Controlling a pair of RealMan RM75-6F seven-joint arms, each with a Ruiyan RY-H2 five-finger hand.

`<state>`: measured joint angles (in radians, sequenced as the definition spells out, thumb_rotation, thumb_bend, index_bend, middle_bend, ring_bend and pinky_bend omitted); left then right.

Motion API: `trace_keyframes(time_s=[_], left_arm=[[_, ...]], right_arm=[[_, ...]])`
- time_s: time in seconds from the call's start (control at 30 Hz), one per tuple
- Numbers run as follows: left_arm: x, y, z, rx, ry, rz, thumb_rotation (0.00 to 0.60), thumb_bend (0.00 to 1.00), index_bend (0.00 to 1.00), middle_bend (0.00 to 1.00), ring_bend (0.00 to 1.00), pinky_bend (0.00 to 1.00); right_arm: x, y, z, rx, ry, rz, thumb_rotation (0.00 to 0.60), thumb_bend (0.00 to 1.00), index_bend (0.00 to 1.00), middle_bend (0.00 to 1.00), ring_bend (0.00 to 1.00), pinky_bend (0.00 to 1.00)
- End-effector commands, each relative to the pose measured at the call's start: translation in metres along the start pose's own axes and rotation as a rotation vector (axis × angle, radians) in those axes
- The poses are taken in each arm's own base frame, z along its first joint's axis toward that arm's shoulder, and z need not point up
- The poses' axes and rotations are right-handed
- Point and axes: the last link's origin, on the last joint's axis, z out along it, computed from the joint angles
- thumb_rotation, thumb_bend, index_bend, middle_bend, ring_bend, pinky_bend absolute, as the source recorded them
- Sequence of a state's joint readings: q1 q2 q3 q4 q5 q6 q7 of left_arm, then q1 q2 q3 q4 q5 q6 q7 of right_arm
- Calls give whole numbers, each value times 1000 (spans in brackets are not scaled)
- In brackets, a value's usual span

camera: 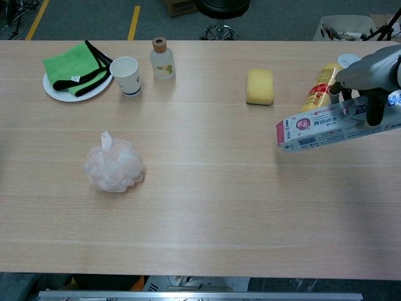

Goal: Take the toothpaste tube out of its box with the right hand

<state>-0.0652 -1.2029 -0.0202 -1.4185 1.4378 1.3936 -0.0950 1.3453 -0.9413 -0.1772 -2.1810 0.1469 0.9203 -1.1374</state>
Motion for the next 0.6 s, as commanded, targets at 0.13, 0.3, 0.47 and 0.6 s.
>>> trace_keyframes(time_s=[0.13,0.3,0.47,0.6], left_arm=[[0,-3,-1,11,0,-4,600,164,136,43,91,132],[-2,-3,-2,12,-6,-7,600,164,136,42,92,132],[-2,-4,-1,16,-6,-7,600,164,136,42,92,132],[-4,-2,0,8,-9,-10,600,164,136,42,91,132]], right_arm=[[7,1,0,23,8,39,600,465,487,493,403,500],[-7,-5,9,20,-82,-32,600,474,491,496,406,502],[7,2,8,-29,-56,-54,600,473,491,496,406,502],[15,1,4,-73,-63,-151,600,474,491,496,406,502]])
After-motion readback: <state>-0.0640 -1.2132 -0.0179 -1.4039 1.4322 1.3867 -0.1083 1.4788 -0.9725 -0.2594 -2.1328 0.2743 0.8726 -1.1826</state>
